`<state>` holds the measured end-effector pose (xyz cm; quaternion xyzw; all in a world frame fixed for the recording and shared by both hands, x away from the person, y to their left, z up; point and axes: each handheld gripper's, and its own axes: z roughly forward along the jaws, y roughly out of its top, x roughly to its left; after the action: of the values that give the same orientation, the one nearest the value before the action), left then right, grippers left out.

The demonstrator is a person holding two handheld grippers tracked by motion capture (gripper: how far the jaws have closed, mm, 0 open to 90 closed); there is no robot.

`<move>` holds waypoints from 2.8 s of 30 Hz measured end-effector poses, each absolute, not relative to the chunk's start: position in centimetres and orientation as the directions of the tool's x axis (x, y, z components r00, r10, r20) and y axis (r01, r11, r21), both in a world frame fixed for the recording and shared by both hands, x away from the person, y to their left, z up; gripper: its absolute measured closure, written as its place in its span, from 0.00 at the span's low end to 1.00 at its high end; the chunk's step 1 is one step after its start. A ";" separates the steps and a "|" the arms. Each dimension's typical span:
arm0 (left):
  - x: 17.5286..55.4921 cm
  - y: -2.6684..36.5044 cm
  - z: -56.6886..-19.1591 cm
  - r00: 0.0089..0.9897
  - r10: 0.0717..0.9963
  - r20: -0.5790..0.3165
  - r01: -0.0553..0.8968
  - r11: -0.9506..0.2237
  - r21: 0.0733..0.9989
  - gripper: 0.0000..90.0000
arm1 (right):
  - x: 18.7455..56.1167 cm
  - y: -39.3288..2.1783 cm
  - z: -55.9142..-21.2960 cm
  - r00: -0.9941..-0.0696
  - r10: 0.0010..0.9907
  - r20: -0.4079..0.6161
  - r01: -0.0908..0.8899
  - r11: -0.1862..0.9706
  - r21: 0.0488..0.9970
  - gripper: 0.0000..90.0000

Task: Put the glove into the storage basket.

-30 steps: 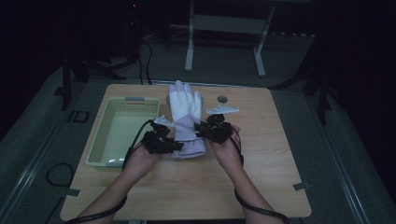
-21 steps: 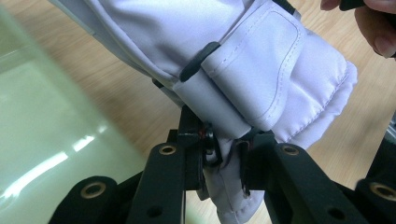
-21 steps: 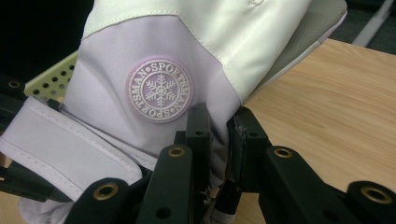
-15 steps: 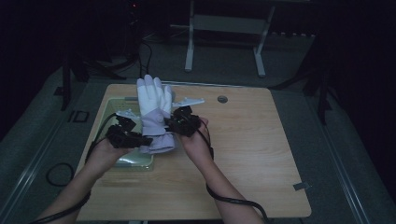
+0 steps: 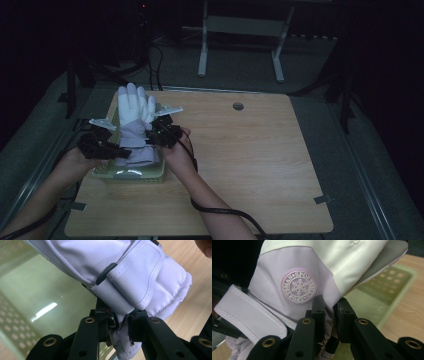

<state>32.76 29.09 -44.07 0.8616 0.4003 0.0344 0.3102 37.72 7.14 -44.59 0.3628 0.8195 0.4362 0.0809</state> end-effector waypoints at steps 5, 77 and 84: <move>33.1 29.8 -46.1 0.657 0.720 -0.226 0.708 -0.484 0.514 0.83 | 37.7 8.6 -46.4 -0.723 0.667 0.183 0.545 0.386 0.744 0.88; 30.8 21.5 -46.1 0.668 0.717 -0.200 0.576 -0.328 0.748 0.01 | 38.2 -1.2 -45.7 -0.782 0.616 0.092 0.464 0.478 0.746 0.19; 30.4 19.0 -45.6 0.711 0.679 -0.180 0.530 -0.349 0.773 0.01 | 38.0 -3.5 -45.7 -0.776 0.626 0.074 0.457 0.477 0.751 0.19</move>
<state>30.35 19.02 -45.60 0.8168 0.3701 0.0864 0.4341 38.03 -3.46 -45.68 0.3174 0.8528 0.4009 0.1058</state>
